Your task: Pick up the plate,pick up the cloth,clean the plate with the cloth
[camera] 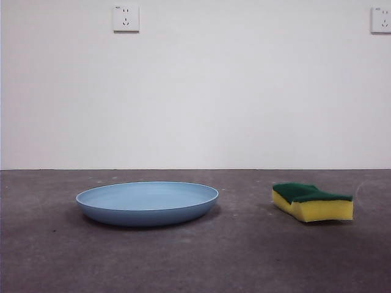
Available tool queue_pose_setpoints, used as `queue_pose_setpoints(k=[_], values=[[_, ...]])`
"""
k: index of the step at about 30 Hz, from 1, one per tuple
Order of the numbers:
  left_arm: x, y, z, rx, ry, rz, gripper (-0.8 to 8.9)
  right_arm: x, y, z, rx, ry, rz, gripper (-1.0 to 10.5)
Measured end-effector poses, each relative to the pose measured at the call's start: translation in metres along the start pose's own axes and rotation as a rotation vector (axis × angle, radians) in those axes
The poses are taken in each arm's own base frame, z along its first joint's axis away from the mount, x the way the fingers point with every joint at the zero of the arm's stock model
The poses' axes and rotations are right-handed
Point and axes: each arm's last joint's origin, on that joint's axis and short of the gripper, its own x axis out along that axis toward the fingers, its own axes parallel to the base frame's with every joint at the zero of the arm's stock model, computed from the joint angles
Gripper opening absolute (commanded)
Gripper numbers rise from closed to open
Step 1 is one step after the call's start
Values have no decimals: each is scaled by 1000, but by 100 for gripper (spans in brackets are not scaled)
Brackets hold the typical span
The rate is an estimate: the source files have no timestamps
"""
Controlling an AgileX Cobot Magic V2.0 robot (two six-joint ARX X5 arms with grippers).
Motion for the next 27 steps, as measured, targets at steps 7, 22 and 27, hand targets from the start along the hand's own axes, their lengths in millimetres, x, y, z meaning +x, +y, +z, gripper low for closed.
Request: queue_pose_setpoints(k=[7,22,27], values=[[22,-8,36,-21,177,-43,-7,9,24,57,-72,85,43,-11],[116,-16,67,-58,685,-234,33,67,46,127,-273,450,-29,331],[125,-20,67,-81,665,-281,409,77,43,123,-273,499,-38,413]])
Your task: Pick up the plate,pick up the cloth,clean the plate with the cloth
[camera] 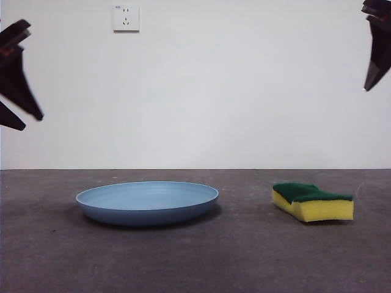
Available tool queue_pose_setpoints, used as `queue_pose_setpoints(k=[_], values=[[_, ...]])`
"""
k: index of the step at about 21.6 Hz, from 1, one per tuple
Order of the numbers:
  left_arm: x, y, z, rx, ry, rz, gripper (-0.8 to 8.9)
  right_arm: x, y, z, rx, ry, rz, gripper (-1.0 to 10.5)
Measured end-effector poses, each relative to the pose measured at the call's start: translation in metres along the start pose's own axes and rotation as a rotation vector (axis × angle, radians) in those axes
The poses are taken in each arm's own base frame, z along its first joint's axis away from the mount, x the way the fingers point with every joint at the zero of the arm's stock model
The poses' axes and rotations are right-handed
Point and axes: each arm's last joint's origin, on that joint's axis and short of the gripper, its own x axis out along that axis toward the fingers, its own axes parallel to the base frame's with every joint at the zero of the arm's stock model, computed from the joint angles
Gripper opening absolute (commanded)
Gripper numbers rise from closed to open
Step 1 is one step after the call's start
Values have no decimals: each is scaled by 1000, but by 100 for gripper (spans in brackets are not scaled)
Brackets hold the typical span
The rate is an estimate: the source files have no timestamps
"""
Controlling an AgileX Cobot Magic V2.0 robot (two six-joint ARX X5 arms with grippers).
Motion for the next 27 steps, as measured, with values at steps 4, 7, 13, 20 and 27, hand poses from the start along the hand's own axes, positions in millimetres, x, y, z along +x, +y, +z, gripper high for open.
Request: queue_pose_setpoints(k=[4,7,13,20,27], values=[[4,-4,13,-12,-10,-15,404,0,0,0,0,-1,0,410],[19,-5,32,-10,8,-23,404,0,1,0,0,-1,24,410],[73,-2,50,-20,125,-16,404,0,1,0,0,-2,26,409],[136,12,24,-40,285,35,404,0,1,0,0,-3,26,409],[149,6,23,0,267,60,295,0,1,1,3,-8,26,409]])
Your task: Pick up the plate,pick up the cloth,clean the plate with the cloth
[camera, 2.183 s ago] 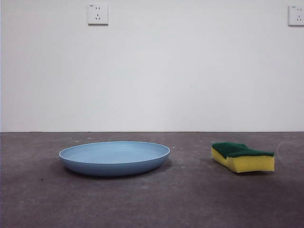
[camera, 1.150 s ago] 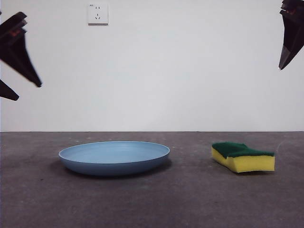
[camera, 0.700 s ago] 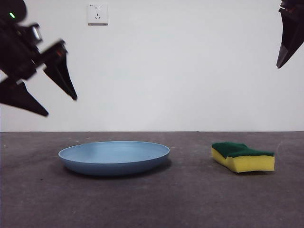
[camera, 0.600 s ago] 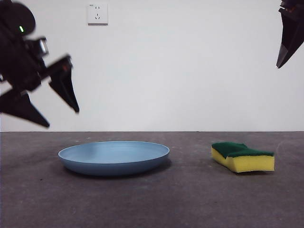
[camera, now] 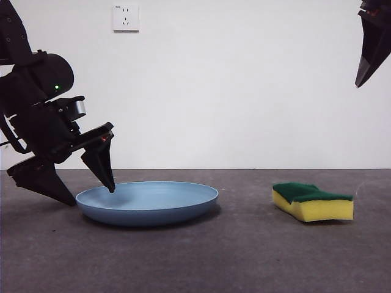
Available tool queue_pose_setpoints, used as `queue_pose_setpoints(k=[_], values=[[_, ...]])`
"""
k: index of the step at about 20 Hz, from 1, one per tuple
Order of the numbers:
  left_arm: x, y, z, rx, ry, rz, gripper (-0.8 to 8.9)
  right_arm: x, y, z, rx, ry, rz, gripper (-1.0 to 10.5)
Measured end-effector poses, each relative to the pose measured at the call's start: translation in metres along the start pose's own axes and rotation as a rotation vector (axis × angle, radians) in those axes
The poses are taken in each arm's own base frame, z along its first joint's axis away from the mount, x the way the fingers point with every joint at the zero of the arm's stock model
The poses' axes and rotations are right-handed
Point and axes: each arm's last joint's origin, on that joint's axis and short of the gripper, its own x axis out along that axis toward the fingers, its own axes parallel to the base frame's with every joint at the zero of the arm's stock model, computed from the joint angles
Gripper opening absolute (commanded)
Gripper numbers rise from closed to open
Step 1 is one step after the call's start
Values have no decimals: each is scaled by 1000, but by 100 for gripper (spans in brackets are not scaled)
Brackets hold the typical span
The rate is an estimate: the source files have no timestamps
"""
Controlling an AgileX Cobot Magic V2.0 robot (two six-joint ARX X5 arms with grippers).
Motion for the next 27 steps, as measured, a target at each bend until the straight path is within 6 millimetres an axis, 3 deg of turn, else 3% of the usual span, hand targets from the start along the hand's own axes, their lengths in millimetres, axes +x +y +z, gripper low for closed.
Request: queue_pose_setpoints(k=[3,4,8,13,18,22,27], values=[[5,-3,0,24,6,1,18,0,0,2,2,-18,1,408],[6,-5,-1,39,12,-2,-13,0,0,2,3,-18,1,408],[11,-8,-3,88,28,5,-9,0,1,2,0,-19,4,405],[1,-13,9,89,26,-7,-9,4,9,3,-40,-5,29,338],[-54,-36,37,148,-50,6,-9,29,25,25,-106,48,71,338],[-104,-55,55,199,-145,-5,-9,66,40,40,-157,130,78,338],[-129,-69,54,232,-187,-20,-9,124,50,27,-211,296,38,337]])
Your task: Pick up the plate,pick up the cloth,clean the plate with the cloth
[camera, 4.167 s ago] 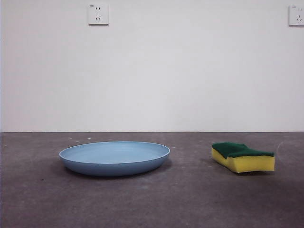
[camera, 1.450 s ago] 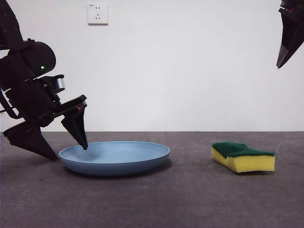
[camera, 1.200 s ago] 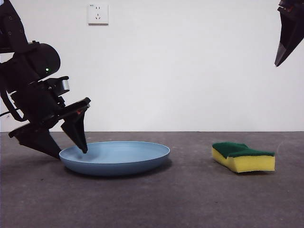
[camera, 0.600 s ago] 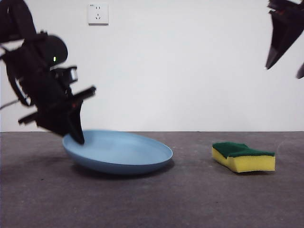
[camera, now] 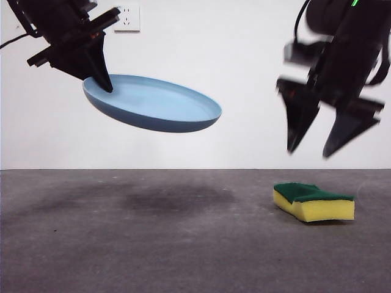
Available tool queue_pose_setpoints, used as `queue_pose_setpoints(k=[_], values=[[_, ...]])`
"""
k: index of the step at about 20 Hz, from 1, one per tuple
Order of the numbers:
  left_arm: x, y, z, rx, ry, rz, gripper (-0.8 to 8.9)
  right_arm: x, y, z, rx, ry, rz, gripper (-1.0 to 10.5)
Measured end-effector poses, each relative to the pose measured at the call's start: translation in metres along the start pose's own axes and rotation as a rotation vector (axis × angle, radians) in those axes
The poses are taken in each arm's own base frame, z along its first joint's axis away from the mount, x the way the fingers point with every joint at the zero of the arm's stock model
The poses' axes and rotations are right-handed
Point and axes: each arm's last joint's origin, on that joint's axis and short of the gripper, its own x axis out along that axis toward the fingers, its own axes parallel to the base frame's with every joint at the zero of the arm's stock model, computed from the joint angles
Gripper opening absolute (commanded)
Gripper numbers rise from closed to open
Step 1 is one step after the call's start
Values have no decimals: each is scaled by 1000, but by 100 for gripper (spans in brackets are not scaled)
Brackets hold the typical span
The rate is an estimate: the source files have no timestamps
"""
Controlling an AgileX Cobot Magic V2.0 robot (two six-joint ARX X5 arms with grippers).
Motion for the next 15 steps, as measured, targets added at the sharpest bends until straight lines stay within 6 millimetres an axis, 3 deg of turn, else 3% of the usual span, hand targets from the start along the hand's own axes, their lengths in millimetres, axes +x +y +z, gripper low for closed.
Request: queue_pose_setpoints(k=[5,7,9,11,15], values=[[-1,-2,-2,0,18,-2,-9,42,1,-4,-30,110,-30,328],[-1,-2,-2,0,18,-2,-9,53,0,-7,-31,140,-33,231],[-1,-2,-2,0,18,-2,-9,61,-1,-7,-29,155,-33,154],[-1,-2,-2,1,18,-3,-9,63,-1,-7,-29,162,-33,7],[-1,-2,-2,5,18,23,-9,64,-1,-7,-28,162,-31,-16]])
